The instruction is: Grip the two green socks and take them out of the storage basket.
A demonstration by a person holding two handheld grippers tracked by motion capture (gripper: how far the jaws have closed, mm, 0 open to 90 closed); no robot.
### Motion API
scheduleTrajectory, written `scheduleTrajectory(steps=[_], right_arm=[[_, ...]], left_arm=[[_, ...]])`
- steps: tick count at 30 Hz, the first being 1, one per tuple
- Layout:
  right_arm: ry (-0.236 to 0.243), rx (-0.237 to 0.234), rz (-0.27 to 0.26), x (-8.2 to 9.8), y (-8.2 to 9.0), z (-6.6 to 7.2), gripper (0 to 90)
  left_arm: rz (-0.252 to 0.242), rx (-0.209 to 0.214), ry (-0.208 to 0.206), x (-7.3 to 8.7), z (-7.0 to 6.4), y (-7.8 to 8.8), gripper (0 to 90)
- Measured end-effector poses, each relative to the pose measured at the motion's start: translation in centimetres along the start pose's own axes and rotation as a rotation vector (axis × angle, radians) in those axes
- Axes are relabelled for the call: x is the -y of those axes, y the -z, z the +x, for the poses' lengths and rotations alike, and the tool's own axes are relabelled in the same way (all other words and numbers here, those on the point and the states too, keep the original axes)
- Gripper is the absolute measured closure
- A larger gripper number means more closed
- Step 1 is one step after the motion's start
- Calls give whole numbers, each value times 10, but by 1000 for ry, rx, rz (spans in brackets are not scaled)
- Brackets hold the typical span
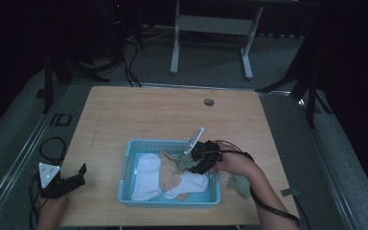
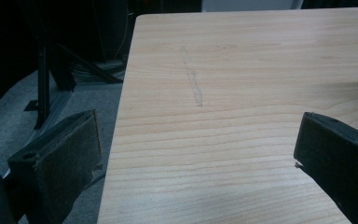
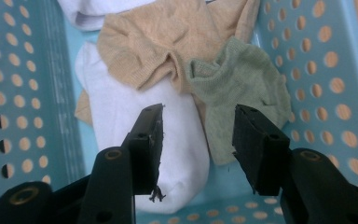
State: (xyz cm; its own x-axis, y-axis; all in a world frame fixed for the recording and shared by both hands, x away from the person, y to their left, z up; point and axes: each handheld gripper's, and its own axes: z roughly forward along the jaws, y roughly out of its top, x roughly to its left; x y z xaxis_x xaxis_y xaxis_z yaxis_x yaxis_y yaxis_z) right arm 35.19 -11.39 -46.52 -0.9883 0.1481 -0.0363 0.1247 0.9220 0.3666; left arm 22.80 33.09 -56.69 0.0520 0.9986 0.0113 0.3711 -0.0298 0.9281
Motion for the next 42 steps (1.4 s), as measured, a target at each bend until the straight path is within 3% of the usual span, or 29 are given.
scheduleTrajectory(steps=[9, 22, 26, 30, 32, 42], right_arm=[[-8, -8, 45, -3, -24, -7, 508], [3, 0, 87, -12, -43, -11, 509], [-17, 10, 87, -15, -47, -15, 595], [-18, 22, 87, -14, -48, -16, 783], [-13, 27, 83, -14, -46, -15, 827], [22, 48, 53, -15, -24, -8, 850]], left_arm=[[-1, 0, 1, 0, 0, 0, 4], [-1, 3, 1, 0, 0, 0, 4], [0, 3, 2, 0, 0, 0, 4], [0, 3, 1, 0, 0, 0, 4], [1, 2, 1, 0, 0, 0, 4], [1, 0, 1, 0, 0, 0, 4]])
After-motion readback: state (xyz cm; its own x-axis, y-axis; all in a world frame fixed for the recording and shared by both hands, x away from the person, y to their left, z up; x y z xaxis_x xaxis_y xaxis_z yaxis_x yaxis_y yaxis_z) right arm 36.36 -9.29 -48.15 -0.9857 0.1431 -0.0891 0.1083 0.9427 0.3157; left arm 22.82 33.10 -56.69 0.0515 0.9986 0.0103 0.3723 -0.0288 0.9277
